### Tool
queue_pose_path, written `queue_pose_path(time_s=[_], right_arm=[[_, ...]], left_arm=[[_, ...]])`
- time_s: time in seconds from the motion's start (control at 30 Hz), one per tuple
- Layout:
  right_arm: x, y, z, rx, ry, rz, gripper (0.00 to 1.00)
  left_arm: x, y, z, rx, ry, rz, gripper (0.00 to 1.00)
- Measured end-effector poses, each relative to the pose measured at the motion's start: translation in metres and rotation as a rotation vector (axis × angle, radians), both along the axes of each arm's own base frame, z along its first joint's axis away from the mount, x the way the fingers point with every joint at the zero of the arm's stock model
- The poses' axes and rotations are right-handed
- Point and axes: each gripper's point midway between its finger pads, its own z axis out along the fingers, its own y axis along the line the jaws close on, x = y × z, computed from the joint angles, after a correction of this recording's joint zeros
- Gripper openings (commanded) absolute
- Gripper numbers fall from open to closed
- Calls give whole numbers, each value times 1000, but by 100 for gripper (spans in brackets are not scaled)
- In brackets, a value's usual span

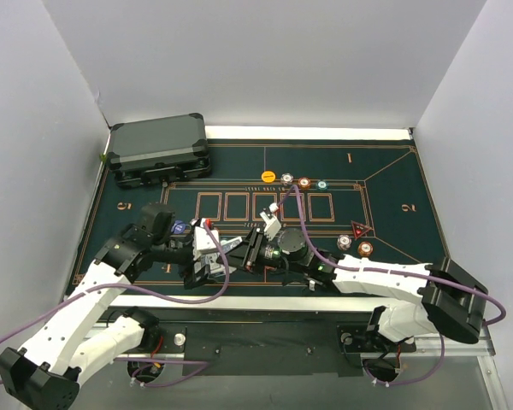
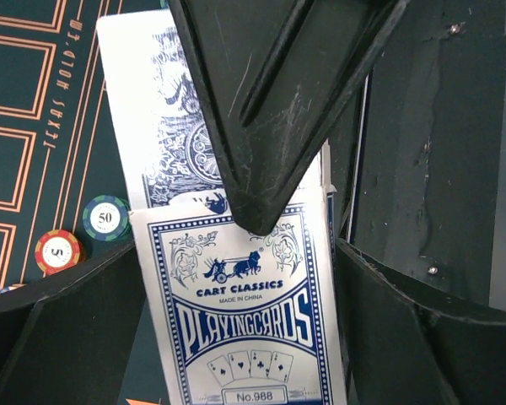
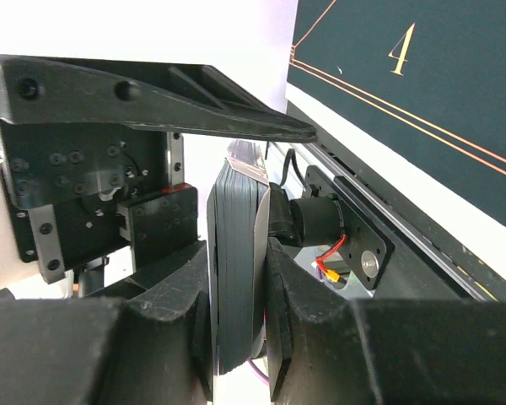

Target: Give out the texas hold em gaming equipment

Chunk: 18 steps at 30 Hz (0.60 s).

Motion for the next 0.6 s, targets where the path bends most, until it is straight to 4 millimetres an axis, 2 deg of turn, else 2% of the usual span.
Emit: queue_pose_path(time_s=[0.1, 0.23, 0.33, 0.5, 0.6], right_arm=[[1, 2, 4, 6, -8, 1, 8], [2, 3, 6, 8, -15, 1, 14], [5, 4, 5, 4, -18, -9, 26], [5, 4, 5, 4, -20, -8, 36], [5, 4, 6, 6, -18, -8, 38]], left_arm=[[1, 2, -5, 18, 2, 10, 95], [4, 3, -7, 29, 1, 23, 82], [4, 4, -9, 37, 17, 36, 69], [5, 4, -11, 44, 30, 48, 52], [6, 4, -10, 45, 36, 61, 51]])
